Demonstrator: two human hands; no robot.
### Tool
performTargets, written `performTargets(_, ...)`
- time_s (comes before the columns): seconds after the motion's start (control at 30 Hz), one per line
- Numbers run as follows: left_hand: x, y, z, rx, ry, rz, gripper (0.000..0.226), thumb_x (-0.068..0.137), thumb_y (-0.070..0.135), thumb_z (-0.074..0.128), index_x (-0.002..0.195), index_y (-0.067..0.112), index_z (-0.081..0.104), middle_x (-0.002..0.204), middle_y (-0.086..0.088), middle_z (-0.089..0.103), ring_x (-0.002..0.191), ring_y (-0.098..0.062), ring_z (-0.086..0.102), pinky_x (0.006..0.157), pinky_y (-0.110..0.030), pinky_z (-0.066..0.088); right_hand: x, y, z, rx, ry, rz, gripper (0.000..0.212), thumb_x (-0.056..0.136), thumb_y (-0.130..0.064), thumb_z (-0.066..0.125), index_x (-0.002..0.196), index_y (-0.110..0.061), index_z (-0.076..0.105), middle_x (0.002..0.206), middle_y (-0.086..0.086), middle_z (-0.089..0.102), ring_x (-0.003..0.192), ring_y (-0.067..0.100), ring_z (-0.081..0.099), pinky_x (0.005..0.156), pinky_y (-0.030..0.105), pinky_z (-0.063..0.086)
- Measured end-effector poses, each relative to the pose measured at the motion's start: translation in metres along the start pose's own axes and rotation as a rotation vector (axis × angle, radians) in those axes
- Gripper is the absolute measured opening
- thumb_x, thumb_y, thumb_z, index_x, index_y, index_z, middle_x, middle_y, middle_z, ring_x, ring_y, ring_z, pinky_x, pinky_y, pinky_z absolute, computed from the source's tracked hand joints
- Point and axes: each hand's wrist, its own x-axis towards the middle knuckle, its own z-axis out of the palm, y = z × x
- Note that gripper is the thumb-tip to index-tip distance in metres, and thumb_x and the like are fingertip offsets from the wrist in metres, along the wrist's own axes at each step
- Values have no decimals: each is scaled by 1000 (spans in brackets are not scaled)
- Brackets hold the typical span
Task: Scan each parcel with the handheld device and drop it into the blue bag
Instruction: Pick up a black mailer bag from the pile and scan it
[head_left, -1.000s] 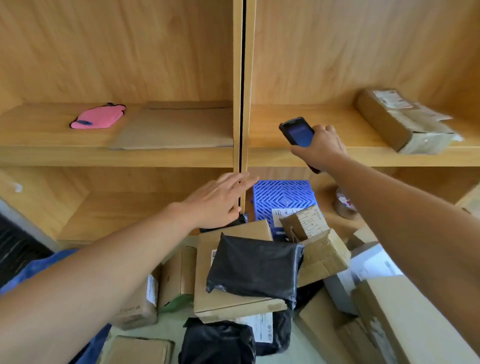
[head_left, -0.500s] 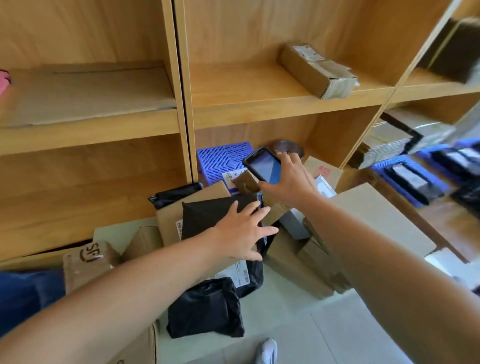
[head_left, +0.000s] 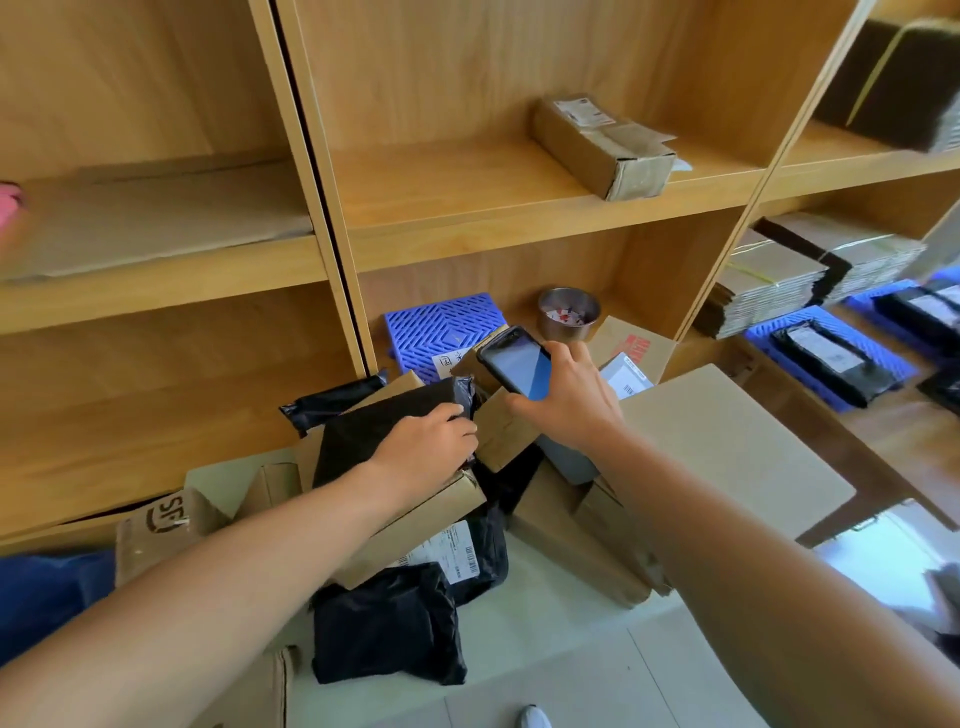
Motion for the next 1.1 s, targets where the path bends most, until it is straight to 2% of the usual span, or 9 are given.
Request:
performTargets(0.07, -8, -19, -4, -66, 132, -90, 35, 91, 7, 72, 125, 15, 71, 133, -4, 68, 137, -25, 52, 77, -42, 63, 1, 5, -1, 13, -1, -22, 83, 77, -64, 67, 141, -20, 40, 128, 1, 45, 117, 24, 53, 84, 43, 52)
performTargets(0.13, -18, -36, -12, -138, 239, -211, 31, 88, 2, 74, 115, 15, 74, 124, -3, 72, 129, -26, 59, 71, -45, 64, 2, 7, 0, 22, -20, -46, 81, 77, -62, 68, 141, -20, 40, 128, 0, 45, 117, 23, 52, 79, 38, 48)
performTargets(0.33, -50, -80, -45, -316, 498, -607, 19, 95, -2, 62, 104, 10, 72, 124, -6, 69, 108, -29, 65, 83, -40, 56, 1, 5, 13, 10, -76, -106, 86, 76, -70, 64, 143, -22, 38, 128, -1, 45, 115, 22, 53, 81, 38, 50)
performTargets(0.5, -71, -99, -54, -464, 680, -891, 16, 99, -1, 57, 103, 9, 68, 108, -2, 67, 96, -14, 54, 81, -26, 41, 2, -9, 22, -3, -138, -185, 84, 76, -68, 66, 142, -24, 39, 132, -3, 44, 115, 21, 52, 86, 40, 53)
performTargets(0.57, -77, -103, -54, -537, 722, -980, 17, 100, -1, 55, 103, 11, 67, 105, 1, 65, 96, -16, 56, 79, -27, 41, 2, -15, 24, -7, -137, -216, 85, 77, -64, 68, 145, -23, 37, 136, -2, 43, 119, 21, 50, 89, 40, 53)
performTargets(0.67, -83, -109, -50, -626, 748, -1103, 16, 102, 4, 53, 105, 15, 66, 102, 2, 64, 96, -22, 60, 78, -33, 45, 0, -24, 27, 1, -143, -243, 84, 76, -62, 68, 143, -23, 38, 127, -3, 43, 110, 19, 51, 83, 37, 53)
performTargets(0.77, -84, -111, -50, -703, 774, -1160, 17, 104, 8, 53, 103, 21, 63, 100, 2, 65, 95, -25, 63, 79, -38, 52, -2, -31, 30, 11, -166, -276, 81, 74, -65, 67, 139, -26, 39, 121, -7, 42, 103, 15, 49, 80, 36, 54)
performTargets(0.93, -83, -114, -52, -734, 797, -1160, 17, 104, 10, 53, 103, 24, 62, 102, 3, 66, 97, -24, 64, 82, -40, 55, -5, -41, 32, 7, -212, -314, 84, 75, -64, 65, 144, -24, 38, 124, -7, 42, 108, 15, 50, 85, 39, 53)
performTargets(1.1, -81, -113, -52, -708, 799, -1147, 15, 104, 11, 54, 105, 22, 64, 103, 4, 66, 95, -20, 62, 77, -33, 49, -8, -48, 32, 13, -264, -309, 86, 74, -66, 64, 144, -23, 38, 120, -7, 42, 106, 14, 47, 86, 38, 52)
